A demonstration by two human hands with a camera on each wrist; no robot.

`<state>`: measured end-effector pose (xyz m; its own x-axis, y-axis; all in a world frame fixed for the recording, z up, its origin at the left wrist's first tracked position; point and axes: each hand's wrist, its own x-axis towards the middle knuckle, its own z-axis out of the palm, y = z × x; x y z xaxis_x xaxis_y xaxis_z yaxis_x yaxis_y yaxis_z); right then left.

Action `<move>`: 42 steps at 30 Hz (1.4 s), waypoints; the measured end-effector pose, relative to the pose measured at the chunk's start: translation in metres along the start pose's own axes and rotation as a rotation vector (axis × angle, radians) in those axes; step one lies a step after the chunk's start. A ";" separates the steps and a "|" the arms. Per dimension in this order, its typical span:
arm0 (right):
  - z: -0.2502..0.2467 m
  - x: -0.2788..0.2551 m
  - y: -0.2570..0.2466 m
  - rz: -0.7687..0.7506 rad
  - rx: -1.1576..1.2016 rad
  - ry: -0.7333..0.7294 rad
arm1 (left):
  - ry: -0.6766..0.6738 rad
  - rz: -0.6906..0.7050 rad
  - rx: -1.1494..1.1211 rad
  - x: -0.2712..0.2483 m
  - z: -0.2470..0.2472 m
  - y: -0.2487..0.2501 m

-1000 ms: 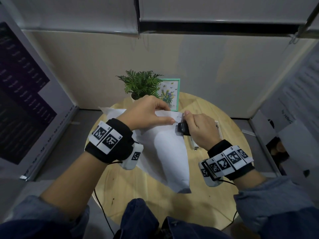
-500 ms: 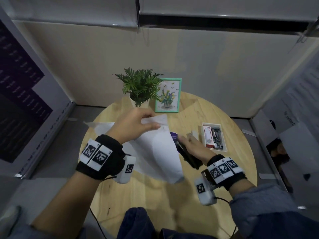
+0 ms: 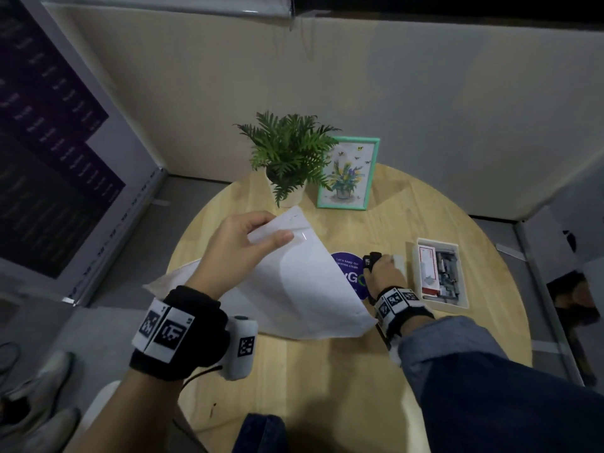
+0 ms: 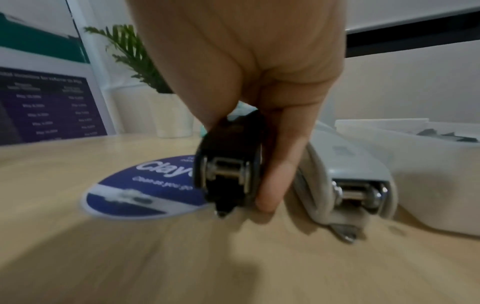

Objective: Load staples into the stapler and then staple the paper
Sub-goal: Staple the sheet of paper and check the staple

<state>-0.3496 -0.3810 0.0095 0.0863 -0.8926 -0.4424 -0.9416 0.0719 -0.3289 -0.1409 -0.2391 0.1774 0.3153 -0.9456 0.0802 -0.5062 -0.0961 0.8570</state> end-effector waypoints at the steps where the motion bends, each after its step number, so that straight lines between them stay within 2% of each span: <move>1: 0.003 0.003 0.002 0.012 0.005 -0.008 | 0.000 -0.009 -0.013 0.002 0.001 0.000; 4: 0.000 0.002 0.004 -0.022 -0.041 -0.015 | -0.013 -0.008 -0.031 0.005 0.006 0.001; 5: -0.008 -0.002 0.002 -0.066 -0.078 0.026 | -0.017 -0.002 -0.030 0.006 0.007 0.001; 7: -0.036 -0.016 -0.005 -0.199 -0.089 0.211 | -0.021 0.010 -0.035 0.008 0.009 0.003; 9: -0.067 -0.038 -0.015 -0.362 0.095 0.402 | -0.018 0.025 -0.026 0.008 0.010 0.007; 10: -0.085 -0.055 -0.021 -0.432 0.284 0.406 | -0.019 0.037 -0.011 0.007 0.011 0.012; 12: -0.110 -0.086 -0.036 -0.558 0.637 0.182 | -0.017 0.049 -0.001 0.008 0.014 0.018; 14: -0.123 -0.118 -0.044 -0.683 0.737 -0.031 | -0.006 0.081 -0.015 0.004 0.017 0.029; 15: -0.125 -0.128 -0.046 -0.730 0.729 -0.043 | 0.000 0.101 -0.038 0.002 0.019 0.035; 16: -0.126 -0.136 -0.047 -0.758 0.730 -0.008 | -0.003 0.116 -0.065 -0.001 0.019 0.041; 20: -0.124 -0.158 -0.040 -0.791 0.743 0.283 | -0.085 0.191 -0.134 -0.014 0.019 0.065; 22: -0.125 -0.172 -0.034 -0.865 0.708 0.427 | -0.108 0.220 -0.180 -0.022 0.018 0.074; 28: -0.133 -0.193 -0.021 -0.946 0.747 0.669 | -0.036 0.360 -0.207 -0.044 0.026 0.095; 30: -0.135 -0.196 -0.017 -1.040 0.629 0.811 | -0.023 0.348 -0.247 -0.046 0.031 0.099; 34: -0.138 -0.201 -0.011 -1.228 0.356 1.079 | -0.052 0.157 -0.505 -0.049 0.035 0.114; 38: -0.142 -0.201 -0.007 -1.309 0.260 1.181 | -0.078 0.015 -0.580 -0.052 0.035 0.132; 42: -0.145 -0.201 -0.003 -1.308 0.277 1.182 | -0.063 0.132 -0.498 -0.059 0.035 0.143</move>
<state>-0.4116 -0.2666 0.2200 0.2858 -0.2282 0.9307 -0.3703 -0.9221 -0.1124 -0.2602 -0.2078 0.2769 0.2180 -0.9579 0.1868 -0.0904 0.1707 0.9812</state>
